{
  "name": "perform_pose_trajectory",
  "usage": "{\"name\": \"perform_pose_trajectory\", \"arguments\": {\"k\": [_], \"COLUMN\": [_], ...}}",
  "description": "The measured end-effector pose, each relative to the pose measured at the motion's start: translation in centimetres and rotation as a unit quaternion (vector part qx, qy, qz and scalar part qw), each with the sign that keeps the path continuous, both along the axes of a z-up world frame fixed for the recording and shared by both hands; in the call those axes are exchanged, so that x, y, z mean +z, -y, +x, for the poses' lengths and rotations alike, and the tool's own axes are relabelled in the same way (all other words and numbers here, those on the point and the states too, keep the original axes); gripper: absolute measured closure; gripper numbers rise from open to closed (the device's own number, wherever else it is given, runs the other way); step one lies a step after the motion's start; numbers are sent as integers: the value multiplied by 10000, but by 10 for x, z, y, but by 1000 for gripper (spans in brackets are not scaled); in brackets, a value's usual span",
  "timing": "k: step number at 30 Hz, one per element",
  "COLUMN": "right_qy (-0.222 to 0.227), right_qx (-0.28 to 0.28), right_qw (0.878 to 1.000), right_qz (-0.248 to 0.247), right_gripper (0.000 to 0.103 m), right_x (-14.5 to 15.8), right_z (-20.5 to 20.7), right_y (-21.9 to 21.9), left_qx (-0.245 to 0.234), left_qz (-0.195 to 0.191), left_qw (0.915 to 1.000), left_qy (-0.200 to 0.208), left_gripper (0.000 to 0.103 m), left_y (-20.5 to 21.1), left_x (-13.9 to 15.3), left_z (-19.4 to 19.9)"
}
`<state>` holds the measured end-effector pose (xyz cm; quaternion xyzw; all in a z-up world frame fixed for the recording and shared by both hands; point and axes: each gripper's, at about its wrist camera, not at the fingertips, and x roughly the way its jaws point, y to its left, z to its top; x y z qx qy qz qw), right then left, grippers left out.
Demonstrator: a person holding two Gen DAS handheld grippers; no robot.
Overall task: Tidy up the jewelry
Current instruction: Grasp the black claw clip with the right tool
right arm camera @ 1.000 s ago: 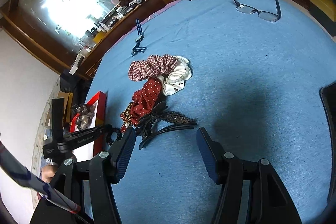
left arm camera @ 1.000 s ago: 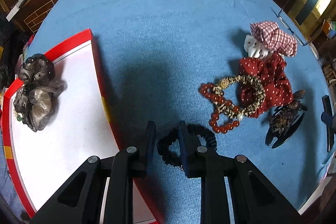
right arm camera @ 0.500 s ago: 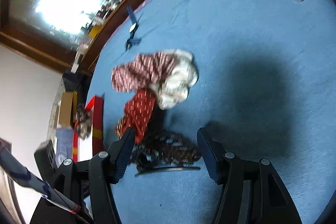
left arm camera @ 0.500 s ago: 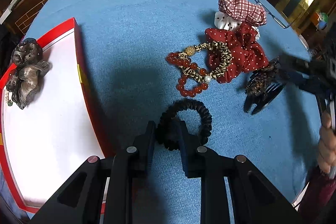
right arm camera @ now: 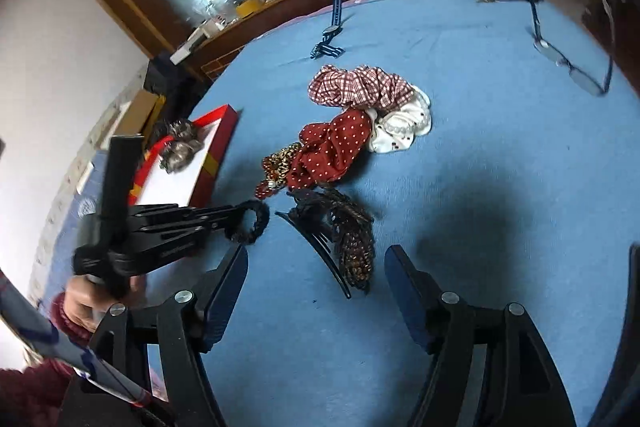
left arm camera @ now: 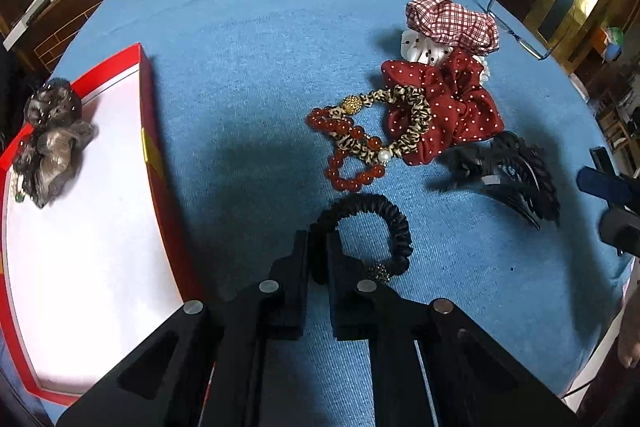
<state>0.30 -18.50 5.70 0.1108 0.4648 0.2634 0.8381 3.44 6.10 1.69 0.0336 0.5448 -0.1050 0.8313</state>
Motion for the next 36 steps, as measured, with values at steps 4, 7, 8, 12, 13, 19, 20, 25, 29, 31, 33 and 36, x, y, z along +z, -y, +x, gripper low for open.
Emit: {"name": "perform_pose_trajectory", "arguments": {"k": [4, 7, 8, 12, 13, 19, 20, 25, 29, 31, 33, 36], "right_qy": [35, 123, 119, 138, 160, 289, 334, 457, 662, 710, 745, 787], "right_qx": [143, 307, 357, 499, 528, 629, 618, 411, 140, -32, -196, -377], "right_qw": [9992, 9973, 9968, 9948, 9939, 9907, 9897, 9897, 9905, 9921, 9934, 9941], "right_qz": [-372, -654, -699, -882, -951, -1172, -1246, -1290, -1194, -1031, -849, -647], "right_gripper": [28, 28, 28, 28, 28, 35, 40, 73, 74, 74, 74, 74], "right_x": [-8, -12, -13, -20, -23, -34, -35, -31, -18, -11, -3, 5], "right_z": [10, 14, 17, 28, 30, 36, 34, 22, 3, -5, -11, -16], "right_y": [-10, -18, -19, -30, -33, -51, -54, -49, -41, -35, -29, -24], "left_qx": [46, 59, 66, 80, 82, 40, 45, 64, 51, 53, 49, 14], "left_qz": [-77, -112, -122, -155, -151, 76, 92, 25, -142, -223, -200, -218], "left_qw": [10000, 9999, 9999, 9998, 9999, 9999, 9999, 9996, 9991, 9987, 9979, 9962], "left_qy": [-10, -15, -13, -12, -8, 111, 134, 288, 399, 463, 621, 840], "left_gripper": [96, 96, 96, 96, 96, 96, 95, 96, 96, 96, 96, 96], "left_y": [-3, -4, -5, -6, -6, 1, 2, 5, 4, 3, 5, 6], "left_x": [0, 0, 0, 0, 0, 0, 0, 1, 5, 11, 21, 39], "left_z": [-4, -7, -9, -11, -11, -15, -16, -21, -29, -32, -39, -47]}}
